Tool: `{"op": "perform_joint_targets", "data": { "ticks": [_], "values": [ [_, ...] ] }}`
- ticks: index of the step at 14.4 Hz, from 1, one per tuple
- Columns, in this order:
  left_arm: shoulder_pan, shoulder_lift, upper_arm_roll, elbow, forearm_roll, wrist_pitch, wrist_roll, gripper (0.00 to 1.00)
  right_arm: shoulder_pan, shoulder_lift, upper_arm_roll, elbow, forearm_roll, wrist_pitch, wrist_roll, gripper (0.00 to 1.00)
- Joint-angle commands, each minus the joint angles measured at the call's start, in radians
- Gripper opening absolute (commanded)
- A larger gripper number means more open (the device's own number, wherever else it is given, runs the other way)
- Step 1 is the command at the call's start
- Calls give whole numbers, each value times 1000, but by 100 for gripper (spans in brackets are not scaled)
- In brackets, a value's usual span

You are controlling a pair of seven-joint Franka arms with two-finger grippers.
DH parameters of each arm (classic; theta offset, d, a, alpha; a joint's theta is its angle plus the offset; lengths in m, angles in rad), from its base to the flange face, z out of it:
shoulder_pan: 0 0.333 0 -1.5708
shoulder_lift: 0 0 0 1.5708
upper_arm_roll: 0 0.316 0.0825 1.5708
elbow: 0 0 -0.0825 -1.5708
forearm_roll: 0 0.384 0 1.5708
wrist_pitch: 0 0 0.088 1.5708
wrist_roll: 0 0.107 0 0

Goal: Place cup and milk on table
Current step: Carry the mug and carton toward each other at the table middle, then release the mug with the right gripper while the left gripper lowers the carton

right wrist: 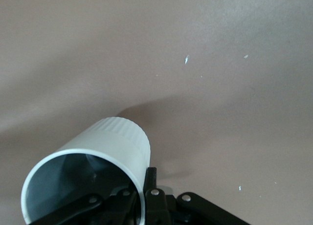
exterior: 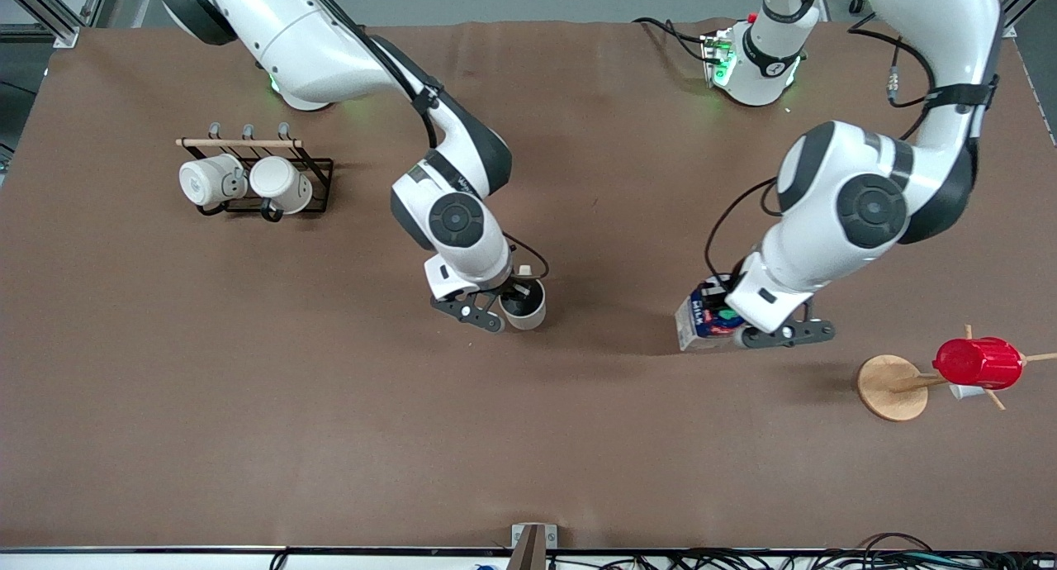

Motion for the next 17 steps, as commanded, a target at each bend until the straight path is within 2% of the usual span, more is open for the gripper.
{"op": "perform_joint_targets", "data": {
  "ticks": [1, 2, 5, 10, 12, 14, 17],
  "values": [
    [-45, 46, 0, 42, -2, -14, -77, 34, 14, 15, -2, 20, -43, -4, 45, 4],
    [-58, 56, 0, 44, -2, -13, -89, 34, 17, 21, -2, 20, -43, -3, 45, 12],
    [-107, 102, 0, 83, -4, -2, -148, 34, 20, 29, -2, 20, -43, 3, 45, 27],
    [-204, 188, 0, 171, -1, 10, -276, 34, -15, -18, -2, 20, -43, -62, 38, 100],
    [-227, 208, 0, 172, -2, 50, -307, 34, -58, -108, -7, 20, -57, -162, 20, 100],
    [-256, 225, 0, 174, -2, 84, -336, 34, -118, -217, -7, 20, -143, -303, -60, 100],
    [-287, 248, 0, 175, -1, 131, -358, 34, -269, -365, -2, 18, -152, -406, -207, 100]
  ]
}}
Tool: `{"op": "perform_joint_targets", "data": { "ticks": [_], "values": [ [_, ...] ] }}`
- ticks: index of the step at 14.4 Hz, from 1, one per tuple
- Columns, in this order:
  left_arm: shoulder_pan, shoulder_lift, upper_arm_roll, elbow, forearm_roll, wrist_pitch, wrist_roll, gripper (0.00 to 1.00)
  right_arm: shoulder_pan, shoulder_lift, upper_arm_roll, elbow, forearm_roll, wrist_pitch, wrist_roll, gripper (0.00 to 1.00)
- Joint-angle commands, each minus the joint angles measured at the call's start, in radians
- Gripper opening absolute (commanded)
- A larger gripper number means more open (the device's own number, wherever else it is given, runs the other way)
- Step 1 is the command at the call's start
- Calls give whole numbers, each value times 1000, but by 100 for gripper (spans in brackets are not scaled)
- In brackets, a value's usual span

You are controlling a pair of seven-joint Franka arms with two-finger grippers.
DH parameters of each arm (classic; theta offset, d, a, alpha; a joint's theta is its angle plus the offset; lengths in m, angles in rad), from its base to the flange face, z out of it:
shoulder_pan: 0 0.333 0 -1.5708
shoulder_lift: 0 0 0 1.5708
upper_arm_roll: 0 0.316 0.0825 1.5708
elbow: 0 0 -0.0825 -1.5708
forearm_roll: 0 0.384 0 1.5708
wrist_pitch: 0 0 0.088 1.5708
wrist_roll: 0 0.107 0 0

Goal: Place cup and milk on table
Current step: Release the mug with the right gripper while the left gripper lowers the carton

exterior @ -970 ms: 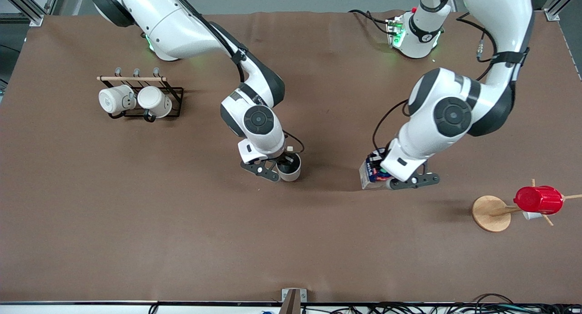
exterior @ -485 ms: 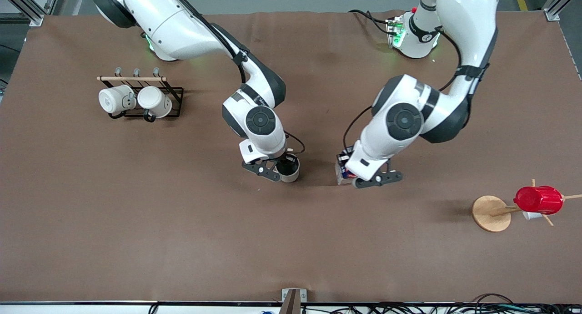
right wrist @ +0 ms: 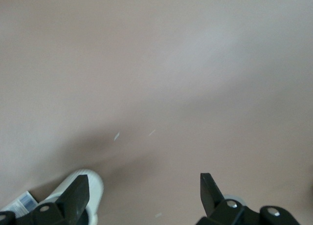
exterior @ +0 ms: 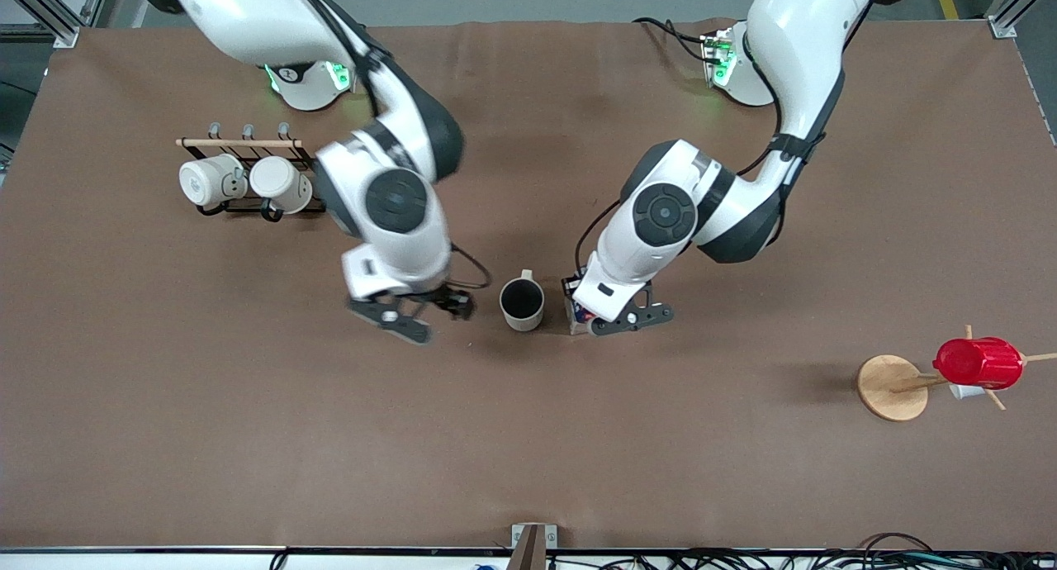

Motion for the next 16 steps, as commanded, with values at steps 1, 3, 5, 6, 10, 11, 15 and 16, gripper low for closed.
{"op": "perform_joint_targets", "data": {
  "ticks": [1, 3, 5, 6, 10, 11, 15, 16],
  "values": [
    [-27, 25, 3, 30, -1, 35, -21, 34, -158, -167, 20, -60, -9, -83, -177, 100],
    [-33, 31, 3, 30, -2, 43, -21, 34, -247, -237, 20, -60, 13, -129, -317, 100],
    [-39, 31, 3, 28, -2, 43, -28, 34, -312, -290, -7, -57, 84, -178, -487, 100],
    [-39, 31, 3, 28, -2, 43, -31, 35, -317, -316, -52, -57, 113, -203, -564, 100],
    [-39, 31, 3, 28, 1, 43, -27, 100, -303, -396, -271, -57, 233, -296, -826, 100],
    [-37, 28, 3, 30, 2, 43, -27, 100, -303, -399, -302, -57, 245, -301, -874, 100],
    [8, -68, 18, 33, 13, 24, -14, 100, -324, -429, -331, -123, 305, -323, -966, 100],
    [44, -106, 18, 30, 18, -14, -13, 100, -335, -460, -334, -167, 308, -309, -966, 100]
  ]
}}
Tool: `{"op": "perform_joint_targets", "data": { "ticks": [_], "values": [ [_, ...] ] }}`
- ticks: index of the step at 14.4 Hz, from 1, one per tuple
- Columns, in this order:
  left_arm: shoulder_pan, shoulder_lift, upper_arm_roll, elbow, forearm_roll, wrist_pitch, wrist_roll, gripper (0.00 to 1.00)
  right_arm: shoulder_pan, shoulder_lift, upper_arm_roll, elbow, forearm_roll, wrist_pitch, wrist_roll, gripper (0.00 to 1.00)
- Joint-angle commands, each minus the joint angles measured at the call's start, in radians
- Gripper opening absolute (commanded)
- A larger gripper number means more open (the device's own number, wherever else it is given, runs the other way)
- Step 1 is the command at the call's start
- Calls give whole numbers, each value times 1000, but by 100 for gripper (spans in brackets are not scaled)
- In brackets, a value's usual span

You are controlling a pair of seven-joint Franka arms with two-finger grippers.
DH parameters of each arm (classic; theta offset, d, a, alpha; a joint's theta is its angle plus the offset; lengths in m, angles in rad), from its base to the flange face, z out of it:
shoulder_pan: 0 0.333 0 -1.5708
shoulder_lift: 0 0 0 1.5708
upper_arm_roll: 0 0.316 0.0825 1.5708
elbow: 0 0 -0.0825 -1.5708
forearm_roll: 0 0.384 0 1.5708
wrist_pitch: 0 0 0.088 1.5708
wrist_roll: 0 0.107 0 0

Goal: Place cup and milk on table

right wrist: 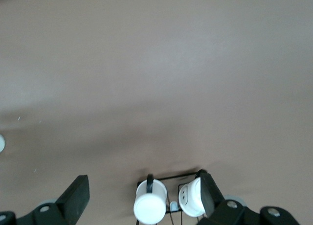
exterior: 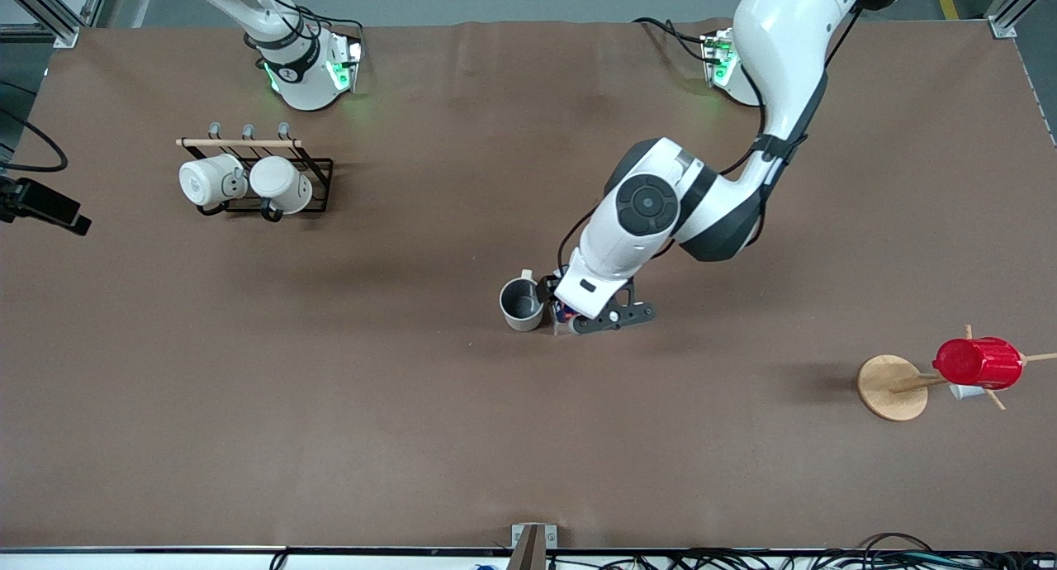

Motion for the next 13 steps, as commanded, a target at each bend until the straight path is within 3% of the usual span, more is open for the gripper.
{"op": "perform_joint_targets", "data": {
  "ticks": [1, 3, 5, 13],
  "values": [
    [82, -130, 6, -13, 46, -126, 1, 100, -23, -95, -2, -147, 36, 44, -25, 100],
    [138, -209, 1, -14, 161, -218, 49, 100, -40, -97, -3, -152, 36, 51, -49, 100],
    [189, -284, 4, -14, 195, -315, 150, 100, -66, -96, 4, -148, 36, 48, -86, 100],
    [471, -510, 3, -31, 43, -556, 690, 100, -98, -97, 61, -146, 23, 47, -86, 100]
  ]
}}
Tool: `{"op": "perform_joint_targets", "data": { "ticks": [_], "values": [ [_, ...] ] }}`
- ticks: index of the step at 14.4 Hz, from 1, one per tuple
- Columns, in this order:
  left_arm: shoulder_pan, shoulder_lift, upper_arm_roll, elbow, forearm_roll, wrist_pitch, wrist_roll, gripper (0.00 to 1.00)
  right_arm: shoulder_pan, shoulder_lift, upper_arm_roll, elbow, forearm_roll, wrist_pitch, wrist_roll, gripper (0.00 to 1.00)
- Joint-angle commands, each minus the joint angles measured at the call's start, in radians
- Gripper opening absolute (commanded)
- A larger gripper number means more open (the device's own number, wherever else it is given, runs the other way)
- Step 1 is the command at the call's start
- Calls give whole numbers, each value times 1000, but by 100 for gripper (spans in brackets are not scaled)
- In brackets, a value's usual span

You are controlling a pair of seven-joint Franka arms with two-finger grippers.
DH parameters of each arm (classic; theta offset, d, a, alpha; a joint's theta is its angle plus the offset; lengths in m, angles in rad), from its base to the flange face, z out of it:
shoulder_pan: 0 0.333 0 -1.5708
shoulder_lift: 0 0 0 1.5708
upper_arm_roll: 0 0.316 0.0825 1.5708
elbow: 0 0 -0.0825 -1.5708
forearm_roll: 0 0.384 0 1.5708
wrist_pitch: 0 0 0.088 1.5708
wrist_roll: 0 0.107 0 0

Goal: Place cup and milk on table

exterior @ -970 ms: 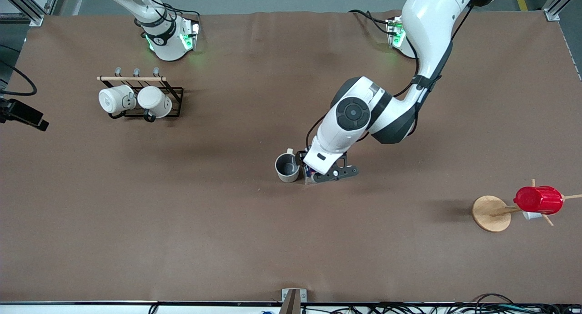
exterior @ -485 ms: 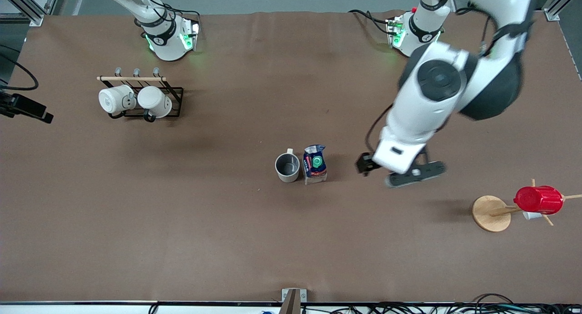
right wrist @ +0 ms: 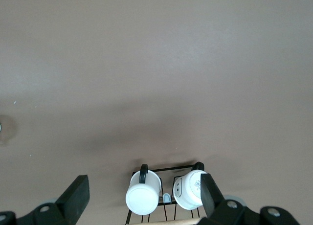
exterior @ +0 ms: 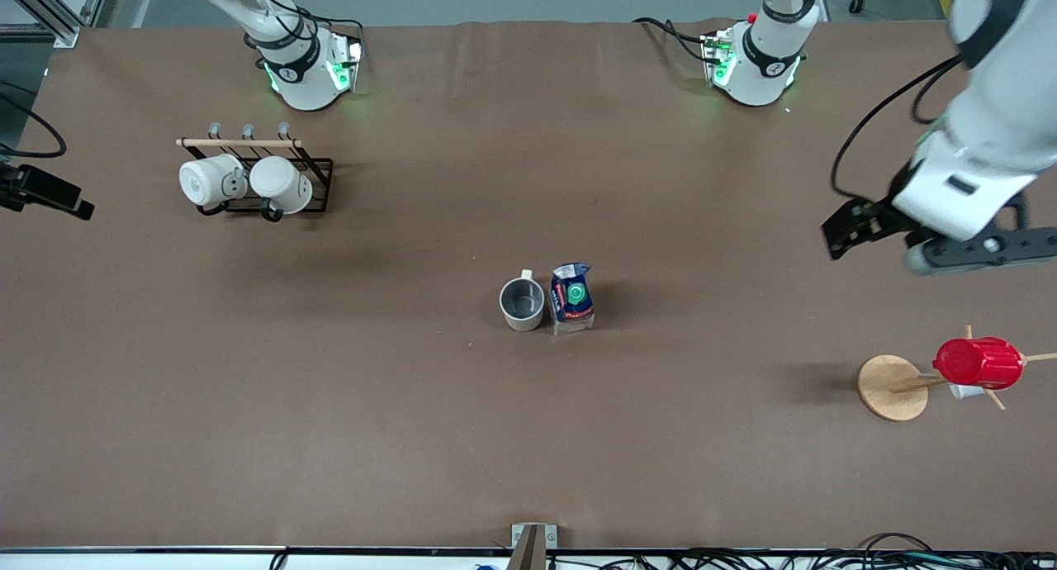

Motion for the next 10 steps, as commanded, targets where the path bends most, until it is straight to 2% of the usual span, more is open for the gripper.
{"op": "perform_joint_targets", "data": {
  "ticks": [1, 4, 5, 7, 10],
  "values": [
    [29, -88, 12, -77, -52, -24, 125, 100, -27, -32, 29, -35, 11, 11, -10, 100],
    [-56, -195, 133, -198, -75, -26, 159, 100, -24, -34, 29, -35, 11, 8, -9, 100],
    [-76, -230, 152, -241, -78, -26, 175, 100, -24, -34, 29, -35, 11, 8, -9, 100],
    [-84, -275, 155, -292, -89, -20, 182, 100, -24, -34, 29, -35, 11, 6, -10, 100],
    [-99, -303, 176, -297, -89, -38, 232, 100, -21, -34, 30, -35, 9, 6, -10, 100]
  ]
}}
